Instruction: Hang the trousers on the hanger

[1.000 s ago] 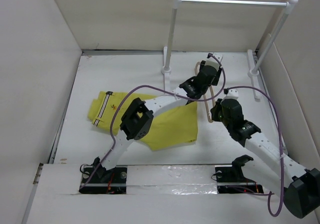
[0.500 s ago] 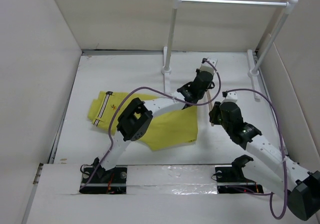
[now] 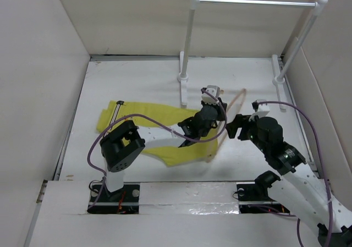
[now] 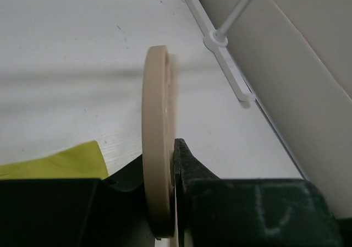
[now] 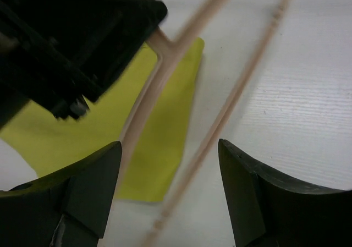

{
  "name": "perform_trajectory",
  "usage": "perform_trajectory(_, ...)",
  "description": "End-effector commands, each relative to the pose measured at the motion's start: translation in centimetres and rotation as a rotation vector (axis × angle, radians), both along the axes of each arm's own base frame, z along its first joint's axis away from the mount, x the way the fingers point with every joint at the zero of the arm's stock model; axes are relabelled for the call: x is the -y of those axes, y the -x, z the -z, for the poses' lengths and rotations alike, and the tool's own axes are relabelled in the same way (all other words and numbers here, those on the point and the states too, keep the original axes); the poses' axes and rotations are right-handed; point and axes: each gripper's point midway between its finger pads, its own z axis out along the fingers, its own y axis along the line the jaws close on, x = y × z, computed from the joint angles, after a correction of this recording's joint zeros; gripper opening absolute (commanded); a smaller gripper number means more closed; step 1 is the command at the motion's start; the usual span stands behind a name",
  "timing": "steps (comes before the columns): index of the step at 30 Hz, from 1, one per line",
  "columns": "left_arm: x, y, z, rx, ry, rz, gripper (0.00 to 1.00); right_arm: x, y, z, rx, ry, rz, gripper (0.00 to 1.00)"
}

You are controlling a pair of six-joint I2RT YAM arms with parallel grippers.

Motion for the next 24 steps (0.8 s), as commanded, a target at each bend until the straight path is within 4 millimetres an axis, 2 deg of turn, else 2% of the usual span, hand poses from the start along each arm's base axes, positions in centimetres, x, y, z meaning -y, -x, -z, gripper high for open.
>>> perform_trajectory(1, 0.0, 0.9, -3.3, 0.018, 0.154, -0.008, 0.0, -2.2, 0.4, -2.9, 0.045, -0.021, -0.145, 0.79)
perform_trajectory(5, -0.3, 0.4, -2.1, 0.001, 0.159, -0.048, 0.0, -3.7, 1.1, -3.3, 0.025, -0.023, -0.246, 0.92)
perform_trajectory(7, -0.6, 0.5, -2.0, -0.012, 0.189, -0.055, 0.0, -3.9, 1.5, -4.0, 0.047, -0.035, -0.265, 0.94)
perform_trajectory(8, -1.1, 0.6, -2.5, -0.009, 0.216, -0.07, 0.0, -3.7, 1.4, -4.2, 0.057, -0.038, -0.253, 0.87)
perform_trajectory(10, -2.0, 1.0, -1.8, -0.027, 0.259, -0.083, 0.0, -2.7, 1.0, -3.9, 0.069, -0.034, -0.189, 0.59)
perform_trajectory(11, -2.3, 1.1, -2.0, -0.034, 0.279, -0.088, 0.0, -2.3, 0.9, -4.1, 0.088, -0.039, -0.166, 0.26)
perform_trajectory(12, -2.8, 1.3, -1.3, -0.055, 0.299, -0.096, 0.0, -2.3, 0.8, -3.8, 0.086, -0.048, -0.154, 0.15)
perform_trajectory(14, -3.7, 1.7, -0.9, -0.063, 0.33, -0.129, 0.0, -2.5, 0.3, -1.8, 0.05, -0.047, -0.156, 0.02)
perform_trajectory(18, -4.7, 2.0, 1.6, -0.092, 0.364, -0.153, 0.0, -3.8, -0.4, 2.3, -0.052, -0.034, -0.196, 0.0)
perform_trajectory(19, -4.9, 2.1, 2.0, -0.092, 0.37, -0.151, 0.0, -4.6, -0.9, 2.1, -0.029, -0.054, -0.219, 0.0)
perform_trajectory(21, -5.4, 2.2, 3.0, -0.093, 0.365, -0.167, 0.0, -5.0, -1.3, 3.9, -0.05, -0.045, -0.232, 0.0)
perform_trajectory(22, -5.5, 2.1, 3.3, -0.094, 0.352, -0.176, 0.0, -5.2, -2.0, 4.7, -0.065, -0.043, -0.23, 0.04)
perform_trajectory(23, -5.8, 1.9, 3.8, -0.093, 0.336, -0.195, 0.0, -5.5, -2.2, 5.4, -0.082, -0.042, -0.233, 0.14)
perform_trajectory(24, -5.8, 2.2, 4.2, -0.095, 0.325, -0.195, 0.0, -5.6, -2.4, 6.2, -0.104, -0.038, -0.232, 0.2)
